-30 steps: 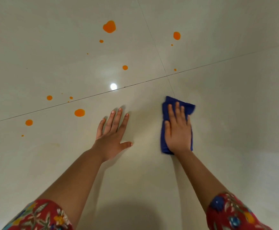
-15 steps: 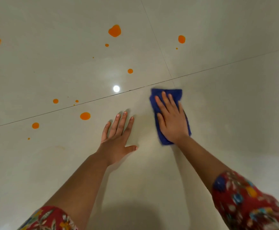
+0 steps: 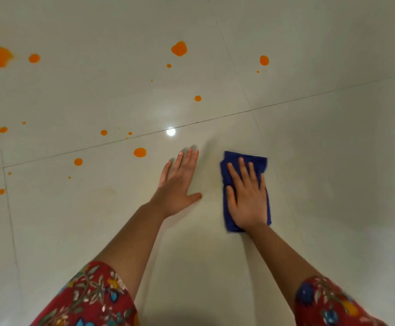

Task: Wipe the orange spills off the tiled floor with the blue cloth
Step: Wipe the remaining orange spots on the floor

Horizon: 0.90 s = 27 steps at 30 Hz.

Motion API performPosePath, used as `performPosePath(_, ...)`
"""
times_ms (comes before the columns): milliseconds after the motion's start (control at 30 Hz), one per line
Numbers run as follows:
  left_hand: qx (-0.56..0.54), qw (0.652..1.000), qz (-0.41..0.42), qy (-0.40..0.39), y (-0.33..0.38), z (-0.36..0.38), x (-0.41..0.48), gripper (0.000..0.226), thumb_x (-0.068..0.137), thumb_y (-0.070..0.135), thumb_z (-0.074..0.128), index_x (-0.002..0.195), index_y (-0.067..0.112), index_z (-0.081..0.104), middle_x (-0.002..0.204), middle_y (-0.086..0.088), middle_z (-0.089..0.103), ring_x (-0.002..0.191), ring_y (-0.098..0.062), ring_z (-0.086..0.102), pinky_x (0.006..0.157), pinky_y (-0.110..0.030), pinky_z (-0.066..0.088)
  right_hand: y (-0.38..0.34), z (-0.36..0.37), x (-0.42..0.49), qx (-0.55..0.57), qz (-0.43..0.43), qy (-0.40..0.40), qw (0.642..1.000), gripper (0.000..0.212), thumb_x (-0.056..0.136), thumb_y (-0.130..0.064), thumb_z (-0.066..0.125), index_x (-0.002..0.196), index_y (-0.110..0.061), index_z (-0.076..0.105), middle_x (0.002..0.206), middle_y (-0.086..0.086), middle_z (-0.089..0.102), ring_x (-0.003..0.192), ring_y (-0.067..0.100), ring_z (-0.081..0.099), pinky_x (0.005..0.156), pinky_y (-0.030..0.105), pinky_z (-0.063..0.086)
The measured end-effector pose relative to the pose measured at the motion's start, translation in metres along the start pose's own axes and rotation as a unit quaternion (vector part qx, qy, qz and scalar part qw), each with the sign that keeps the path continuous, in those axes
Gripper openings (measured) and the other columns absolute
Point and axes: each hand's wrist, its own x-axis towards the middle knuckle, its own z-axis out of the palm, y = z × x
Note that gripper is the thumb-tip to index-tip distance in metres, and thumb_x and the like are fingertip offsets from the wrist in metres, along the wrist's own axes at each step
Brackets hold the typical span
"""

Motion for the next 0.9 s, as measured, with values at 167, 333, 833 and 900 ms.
performPosePath(167,0.001,0.983,-0.046,0.178,-0.022,0.003,-0.073,0.075,0.095,0.032,0.045,0.153,0.033,-0.003,0.161,0.015,0.003,0.147,-0.006,-0.01,0.119,-0.038,-0.007,0.008,-0.007,0.048,0.006,0.177,0.025,0.984,0.063,0.093,-0.046,0.014,0.154,-0.03,0.015,0.163,0.003,0.009,0.15,0.026,0.007,0.119,0.053,0.008)
performPosePath(333,0.064,0.955,-0.146,0.249,-0.076,0.004,-0.134,0.06,0.094,0.036,0.037,0.151,0.025,0.026,0.158,0.007,0.022,0.147,-0.011,0.013,0.118,-0.041,0.007,-0.074,0.011,0.035,-0.006,-0.004,0.02,1.0,0.059,0.095,-0.042,0.022,0.153,-0.031,0.02,0.162,0.0,0.015,0.149,0.024,0.012,0.119,0.049,0.011)
performPosePath(833,0.063,0.921,-0.254,0.287,-0.129,0.008,-0.189,0.054,0.098,0.036,0.028,0.151,0.024,0.027,0.159,0.008,0.021,0.148,-0.011,0.012,0.12,-0.041,0.009,-0.111,0.021,-0.037,-0.026,-0.293,-0.051,0.954,0.054,0.098,-0.034,0.037,0.151,-0.031,0.028,0.161,-0.002,0.018,0.15,0.022,0.011,0.118,0.049,0.016)
performPosePath(900,0.067,0.922,-0.252,0.288,-0.13,0.008,-0.188,0.054,0.098,0.035,0.029,0.151,0.024,0.026,0.158,0.008,0.021,0.148,-0.011,0.012,0.12,-0.04,0.009,-0.082,0.014,-0.051,-0.019,-0.325,-0.064,0.943,0.054,0.097,-0.035,0.04,0.15,-0.033,0.029,0.161,-0.004,0.02,0.15,0.019,0.011,0.118,0.05,0.016)
